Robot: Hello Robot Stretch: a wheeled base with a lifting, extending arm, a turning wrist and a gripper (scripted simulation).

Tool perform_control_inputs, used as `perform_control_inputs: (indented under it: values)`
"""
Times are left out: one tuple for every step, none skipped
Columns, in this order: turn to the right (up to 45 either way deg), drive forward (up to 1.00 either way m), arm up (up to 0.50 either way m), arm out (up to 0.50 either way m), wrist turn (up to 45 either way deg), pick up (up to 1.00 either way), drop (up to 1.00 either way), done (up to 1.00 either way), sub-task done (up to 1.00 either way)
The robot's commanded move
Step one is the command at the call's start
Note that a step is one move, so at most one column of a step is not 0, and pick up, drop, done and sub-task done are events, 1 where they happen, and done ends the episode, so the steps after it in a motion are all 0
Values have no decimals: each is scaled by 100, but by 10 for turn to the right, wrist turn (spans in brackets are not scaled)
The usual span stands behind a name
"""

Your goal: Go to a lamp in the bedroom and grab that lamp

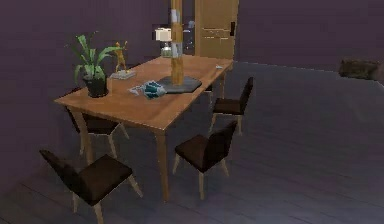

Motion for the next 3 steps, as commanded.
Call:
perform_control_inputs:
  values:
    - [0,40,0,0,0,0,0,0,0]
    - [-450,0,0,0,0,0,0,0,0]
    - [-450,0,0,0,0,0,0,0,0]
